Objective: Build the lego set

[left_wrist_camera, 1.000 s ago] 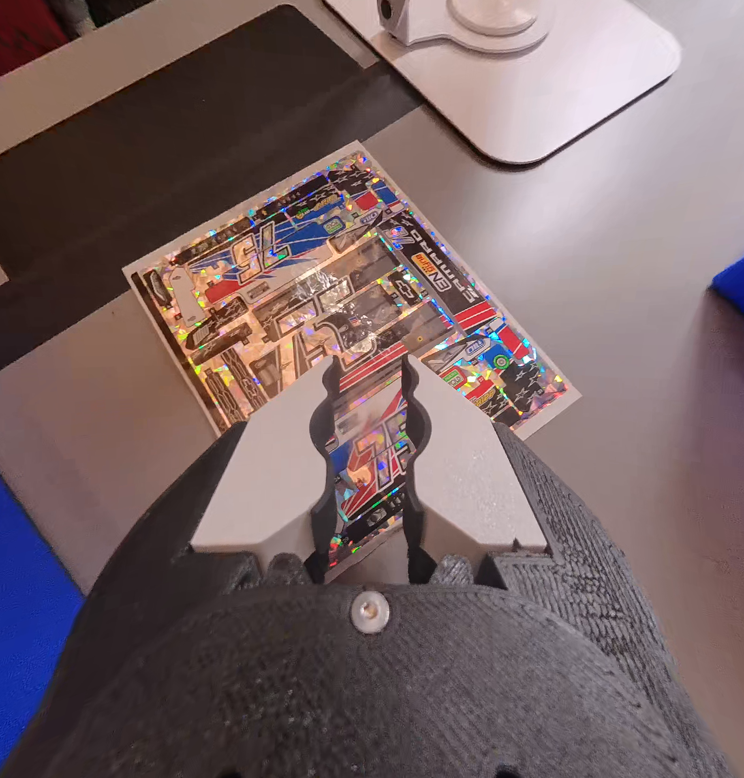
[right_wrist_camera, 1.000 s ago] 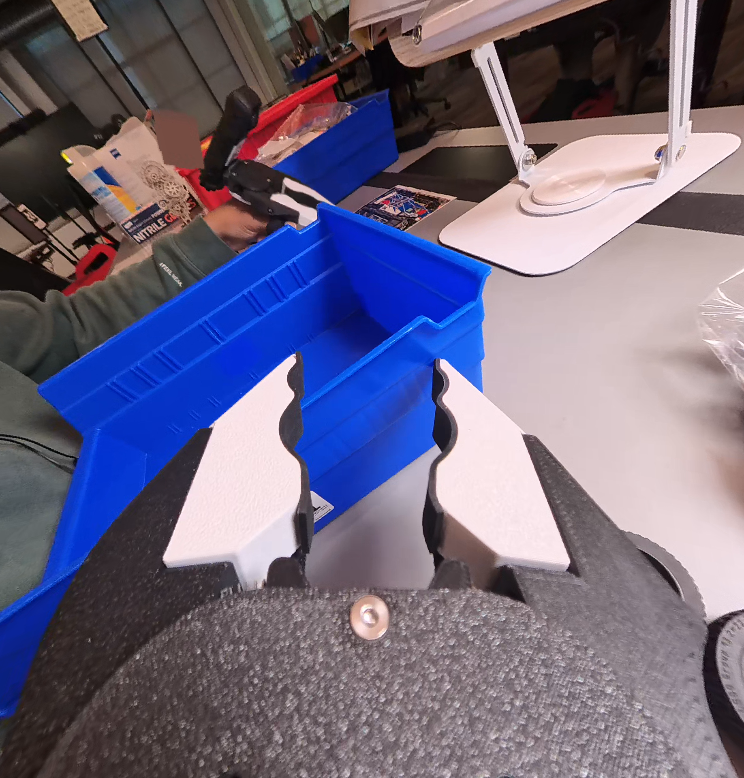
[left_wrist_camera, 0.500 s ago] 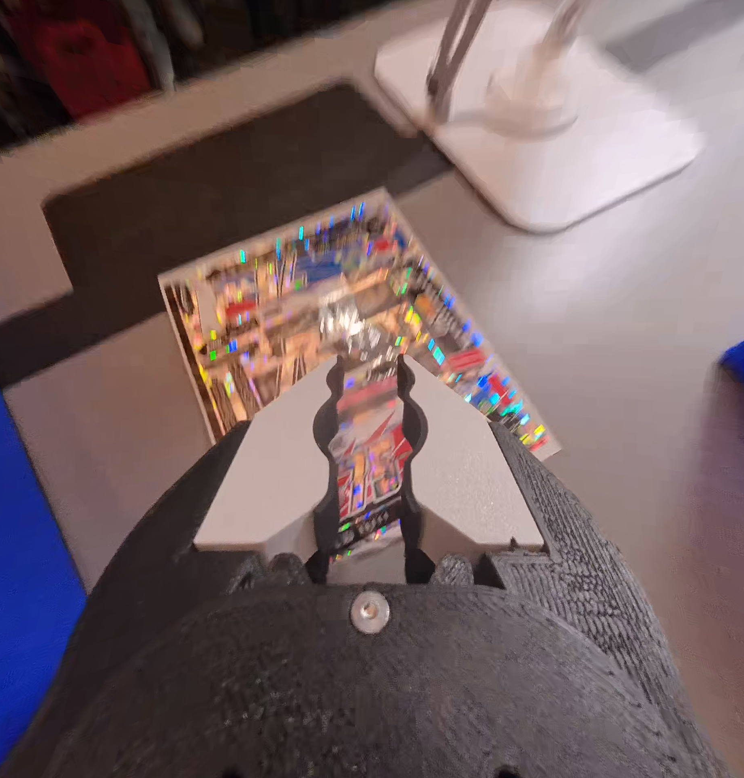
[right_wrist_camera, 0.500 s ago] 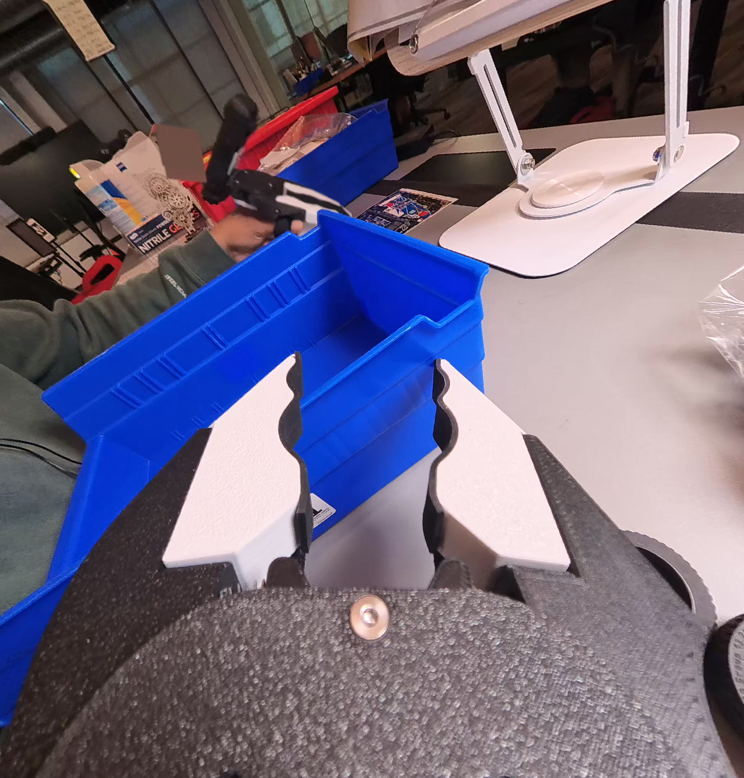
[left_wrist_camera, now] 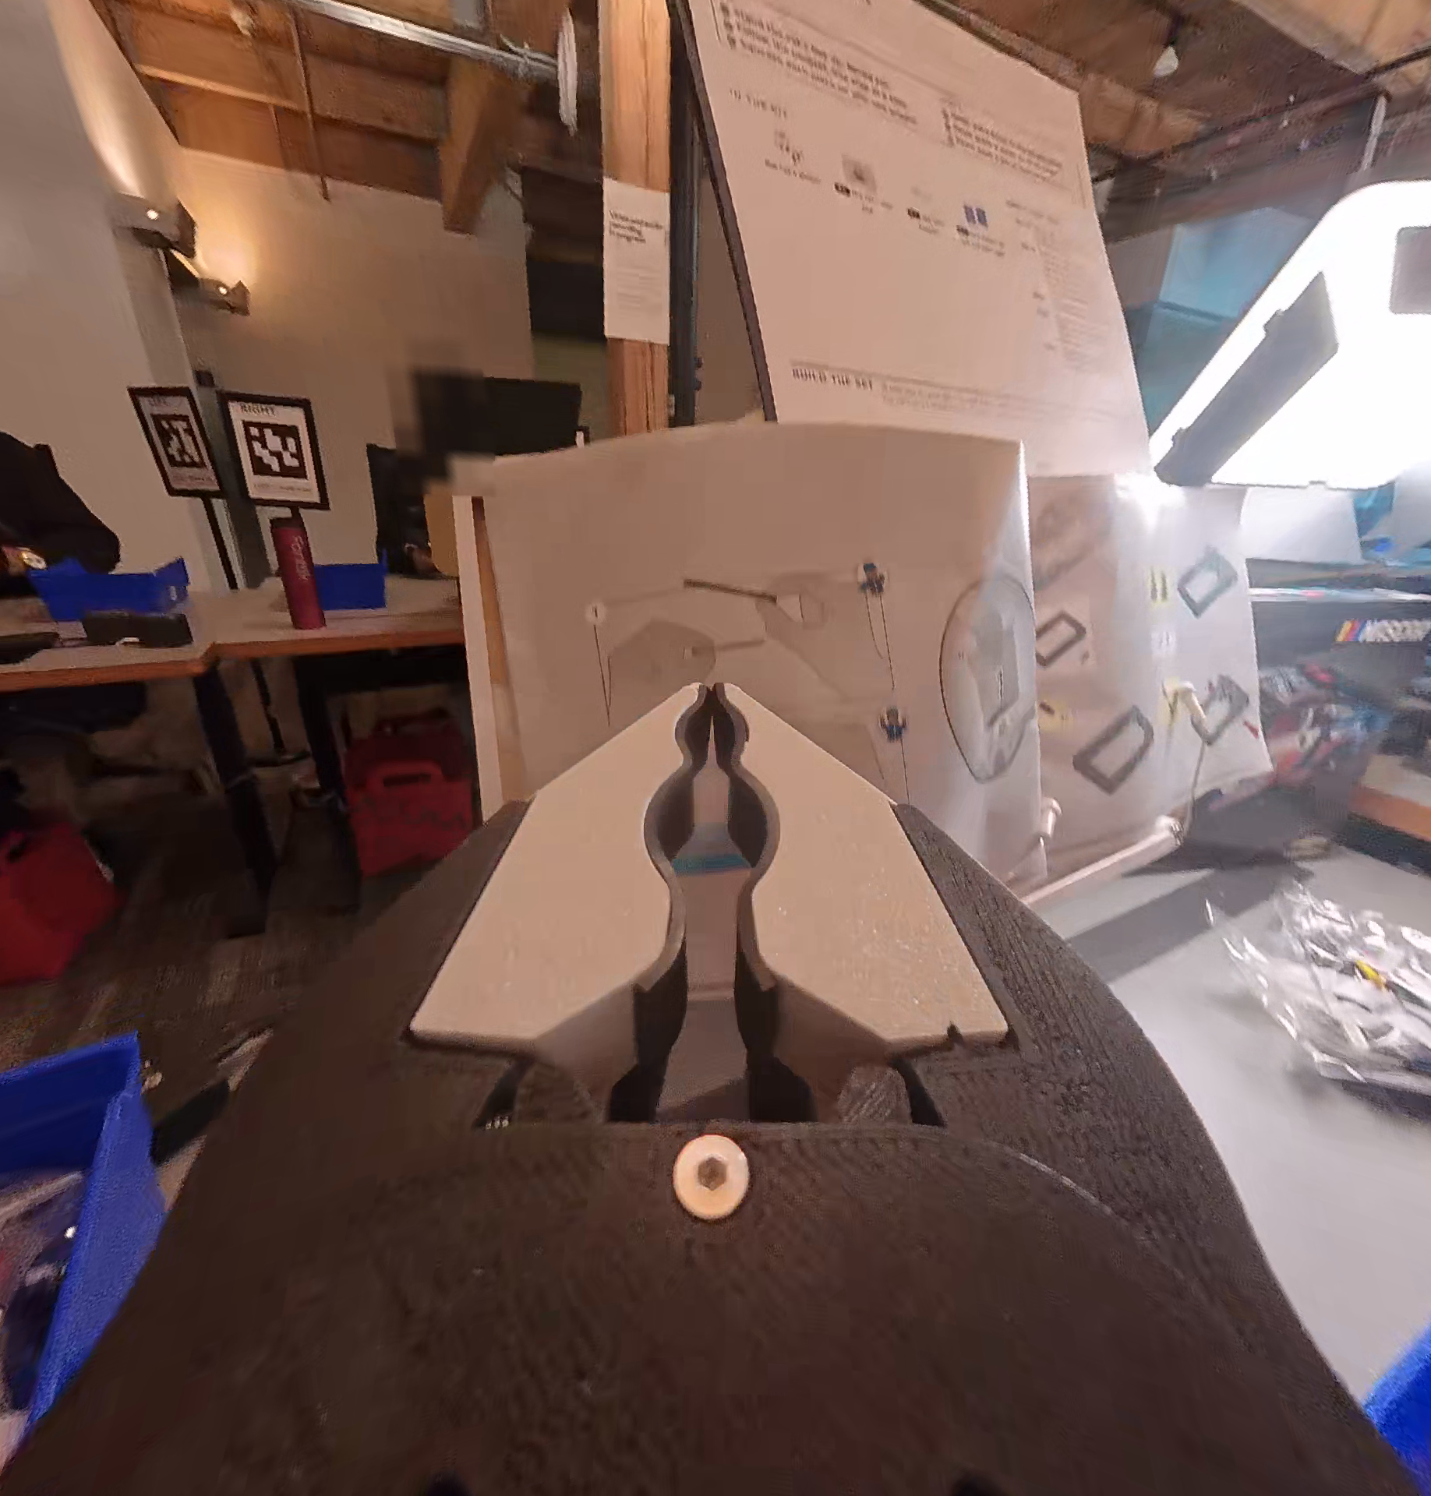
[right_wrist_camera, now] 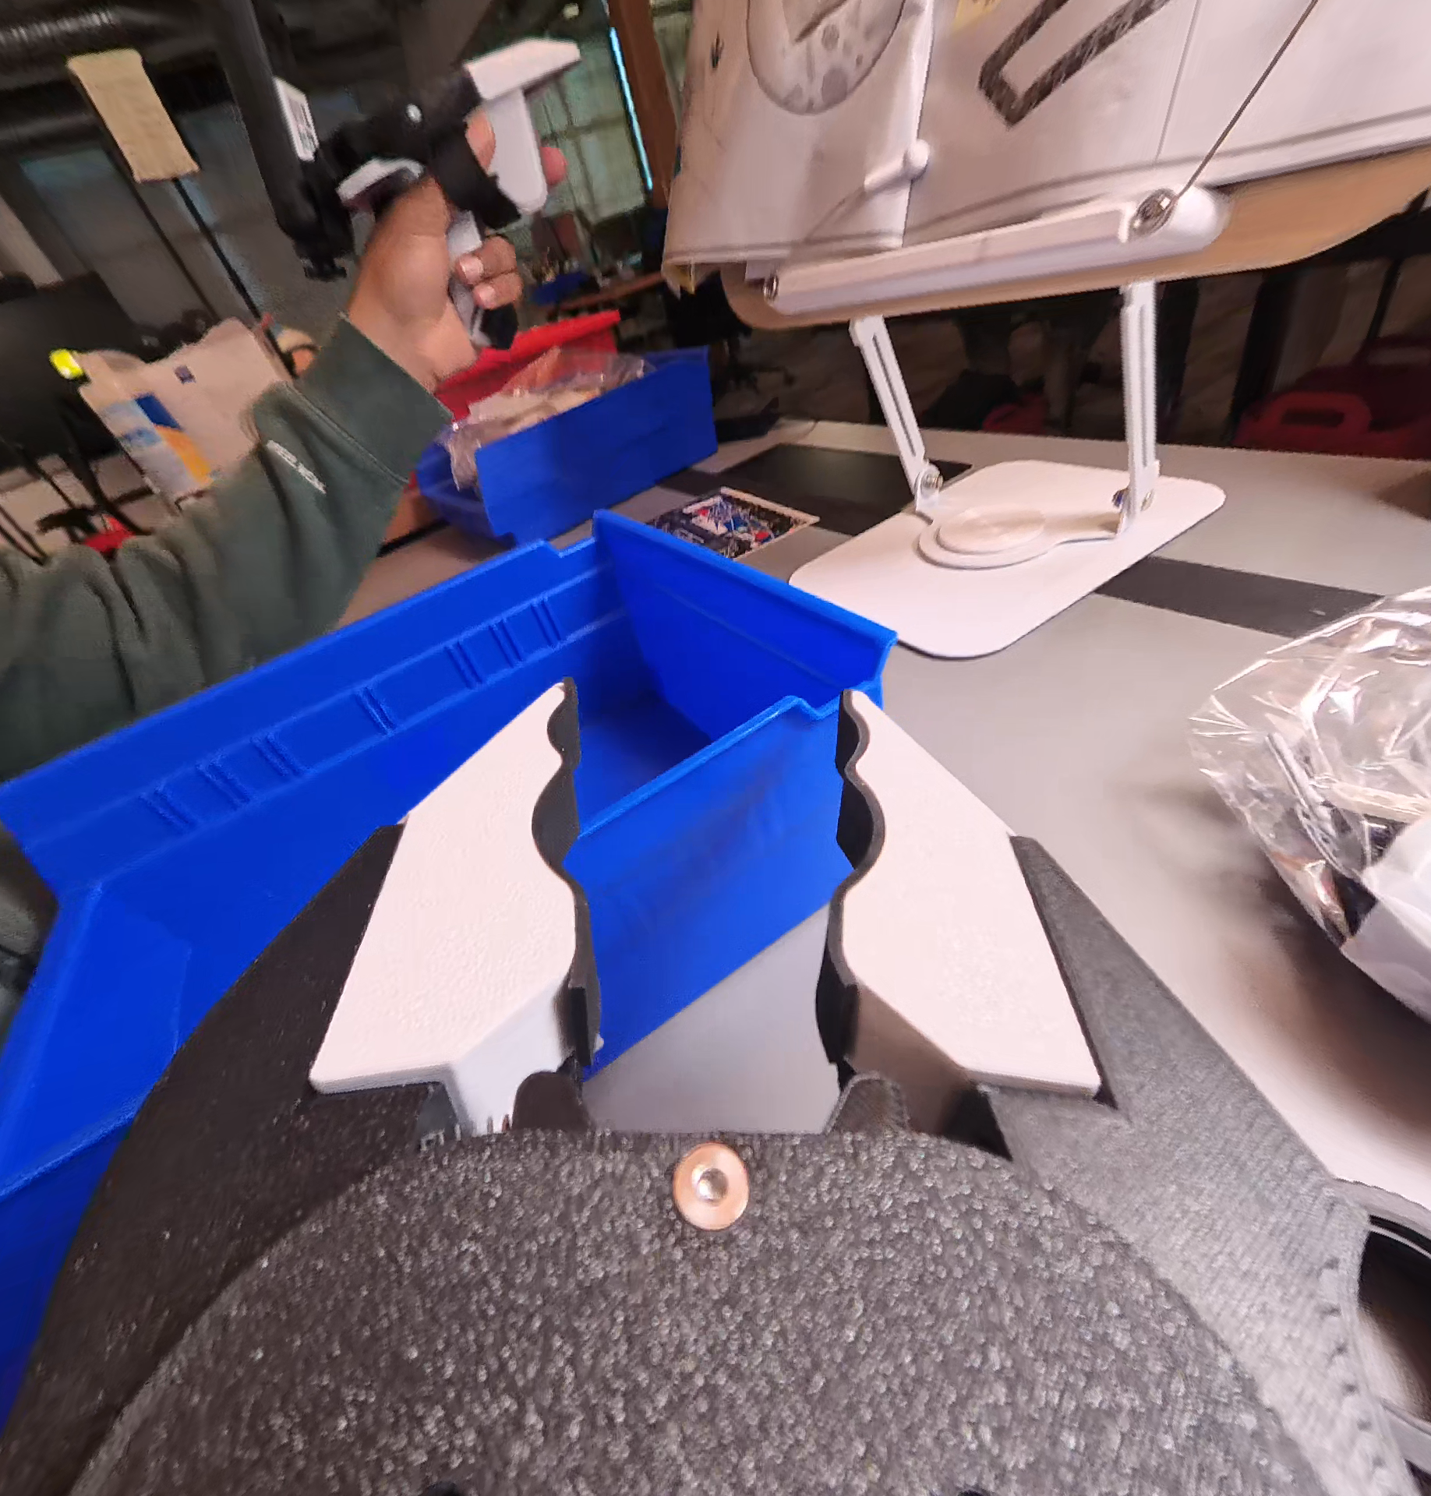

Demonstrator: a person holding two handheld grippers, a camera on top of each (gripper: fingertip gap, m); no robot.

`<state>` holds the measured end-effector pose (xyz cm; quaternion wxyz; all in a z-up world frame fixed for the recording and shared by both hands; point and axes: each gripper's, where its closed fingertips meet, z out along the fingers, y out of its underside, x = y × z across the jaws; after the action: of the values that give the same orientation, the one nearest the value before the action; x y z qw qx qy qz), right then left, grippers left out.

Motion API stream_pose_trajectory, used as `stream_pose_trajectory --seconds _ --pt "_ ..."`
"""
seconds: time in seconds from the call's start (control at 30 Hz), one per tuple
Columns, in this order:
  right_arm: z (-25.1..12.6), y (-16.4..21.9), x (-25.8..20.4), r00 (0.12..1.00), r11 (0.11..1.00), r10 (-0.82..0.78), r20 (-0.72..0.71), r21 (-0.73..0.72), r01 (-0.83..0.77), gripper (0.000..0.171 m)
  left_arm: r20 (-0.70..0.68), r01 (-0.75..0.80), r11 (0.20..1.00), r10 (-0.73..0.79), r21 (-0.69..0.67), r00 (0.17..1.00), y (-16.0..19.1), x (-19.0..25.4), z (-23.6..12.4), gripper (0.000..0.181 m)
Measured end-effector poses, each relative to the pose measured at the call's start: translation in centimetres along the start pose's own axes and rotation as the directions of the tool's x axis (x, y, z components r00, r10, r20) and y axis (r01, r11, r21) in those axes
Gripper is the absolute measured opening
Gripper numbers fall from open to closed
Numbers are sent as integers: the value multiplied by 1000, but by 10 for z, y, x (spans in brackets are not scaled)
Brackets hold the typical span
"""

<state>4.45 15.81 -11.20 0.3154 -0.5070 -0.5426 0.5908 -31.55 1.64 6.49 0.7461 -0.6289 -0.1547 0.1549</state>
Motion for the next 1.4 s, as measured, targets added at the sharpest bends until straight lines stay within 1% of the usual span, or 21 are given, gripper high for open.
stream_pose_trajectory --seconds 0.13,0.27,0.6,0.87,0.97,1.03,1.1,1.13,1.2,1.23,1.3,1.33,1.4 --pt "-5 -1 4 999 999 -21 -38 28 22 58 23 -12 999 11 33 1000 -9 3 24 0" --pt "-5 6 7 994 997 -74 -75 4 75 55 26 -37 999 38 -24 999 5 7 41 0" --pt "-6 6 6 989 993 -115 -91 13 116 53 10 55 997 -54 -55 998 31 14 29 0" --pt "-5 7 3 983 989 -150 -104 -3 151 51 -40 -1 996 -2 -93 999 40 32 27 0" --pt "-6 5 1 978 984 -177 -112 -5 177 50 -64 -32 995 26 -91 998 39 47 28 2" --pt "-7 2 0 978 984 -177 -115 9 179 49 -148 -42 996 30 -76 989 36 76 31 9" --pt "-7 -1 -1 981 986 -158 -111 25 162 48 -232 -100 992 81 -71 969 36 115 40 14" --pt "-6 -1 -1 983 988 -147 -106 30 151 48 -246 -163 983 139 -80 959 38 131 48 14" --pt "-5 0 -1 987 991 -129 -97 30 132 48 -217 -291 950 263 -109 940 43 150 73 5" --pt "-5 1 -2 988 991 -125 -93 27 128 48 -202 -326 933 294 -150 934 46 152 86 3" --pt "-6 2 -3 987 991 -128 -96 25 131 47 -153 -351 890 319 -290 935 60 137 109 0" --pt "-6 1 -4 986 991 -132 -99 24 135 47 -132 -349 878 323 -328 937 64 128 115 0" --pt "-9 0 -5 985 989 -141 -97 29 145 47 -94 -330 877 317 -348 944 67 115 116 0"
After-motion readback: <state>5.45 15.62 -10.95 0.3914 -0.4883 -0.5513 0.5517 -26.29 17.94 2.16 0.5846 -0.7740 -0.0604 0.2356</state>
